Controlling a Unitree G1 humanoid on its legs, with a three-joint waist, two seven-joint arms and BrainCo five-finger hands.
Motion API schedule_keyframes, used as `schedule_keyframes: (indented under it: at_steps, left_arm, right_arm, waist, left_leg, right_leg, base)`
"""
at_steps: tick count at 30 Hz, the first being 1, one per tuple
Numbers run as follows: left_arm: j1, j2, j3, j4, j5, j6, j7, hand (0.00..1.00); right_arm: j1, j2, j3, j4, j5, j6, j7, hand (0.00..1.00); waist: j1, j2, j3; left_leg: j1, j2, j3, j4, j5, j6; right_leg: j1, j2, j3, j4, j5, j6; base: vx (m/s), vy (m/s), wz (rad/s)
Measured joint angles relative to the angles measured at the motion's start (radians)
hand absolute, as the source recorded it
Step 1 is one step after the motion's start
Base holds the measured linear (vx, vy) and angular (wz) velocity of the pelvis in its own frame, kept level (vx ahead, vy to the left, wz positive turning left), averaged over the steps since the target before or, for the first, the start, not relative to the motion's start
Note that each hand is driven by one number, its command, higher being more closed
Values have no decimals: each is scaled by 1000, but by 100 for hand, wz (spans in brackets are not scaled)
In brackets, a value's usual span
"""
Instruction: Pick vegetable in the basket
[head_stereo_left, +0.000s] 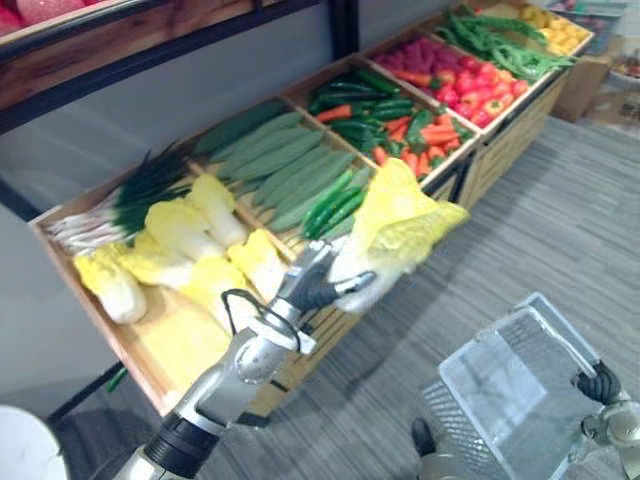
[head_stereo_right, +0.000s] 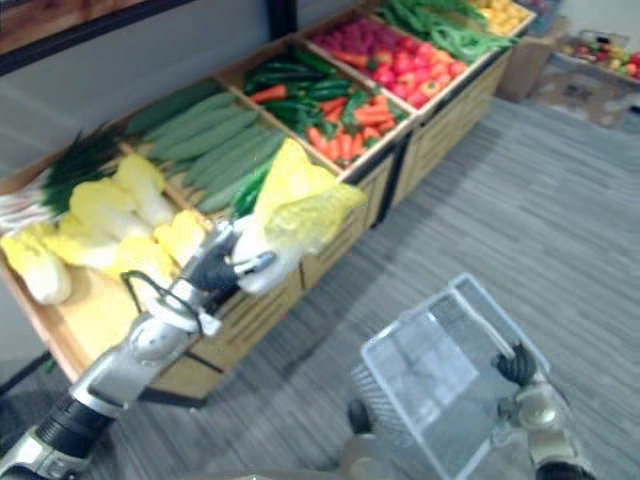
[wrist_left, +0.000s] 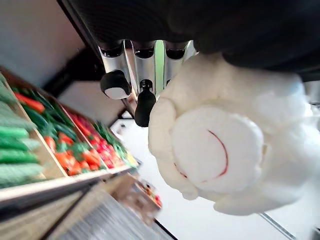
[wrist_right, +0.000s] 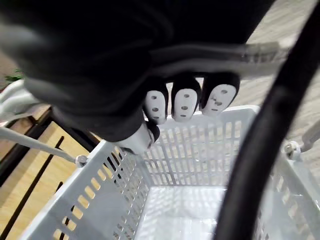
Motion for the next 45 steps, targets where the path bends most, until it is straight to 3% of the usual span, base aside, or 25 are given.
schedule_keyframes:
  at_steps: [5,7,10,16,24,35,45]
  left_arm:
    - [-107,25,-183,-36,-115,-43,-69,100]
    - [-153,33,-271,-42,-157,-57,-100,100]
    - [-220,38,-393,-49,-183,-74,-147,100]
    - [-296,33,-563,-31,-202,-77,-224,100]
    - [-295,3,-603,163,-180,-76,-275,100]
    - [-293,-130,-602,410,1,-50,-303,100]
    - [-293,-265,-532,638,163,-7,-287,100]
  right_arm:
    - [-12,-26,75,-128,0,-2,35,100]
    - [-31,-34,121,-175,0,-5,39,100]
    - [-61,-77,172,-227,1,-9,60,100]
    - [-112,-176,267,-284,2,-12,83,100]
    - [-205,-215,421,-365,4,-32,143,100]
    - [-258,-236,555,-503,69,-51,206,100]
    - [-263,-247,612,-589,170,-52,290,100]
  waist:
    - [2,-1,-11]
    - [0,-1,-14]
    - [-2,15,-24]
    - [-8,27,-32]
    - [-59,28,-32]
    - [-77,23,-30]
    - [-82,-3,-19]
  left_leg:
    - [45,2,84,4,-19,-17]
    - [51,17,125,55,-53,-26]
    - [46,49,168,138,-108,-38]
    - [46,76,234,205,-140,-55]
    - [49,88,311,260,-180,-57]
    - [79,109,384,295,-202,-70]
    - [86,118,403,316,-215,-72]
  right_leg:
    - [-2,22,57,8,1,2]
    - [-4,35,91,13,2,2]
    - [-7,51,129,16,2,3]
    - [-25,72,165,34,3,5]
    - [-52,90,231,41,6,9]
    - [-57,121,276,48,6,11]
    - [-55,131,294,54,6,11]
  base:
    - [16,-2,-42]
    - [21,-5,-54]
    - [26,-8,-42]
    - [1,-7,-24]
    - [-26,-1,-26]
    - [1,11,-16]
    - [-20,3,-5]
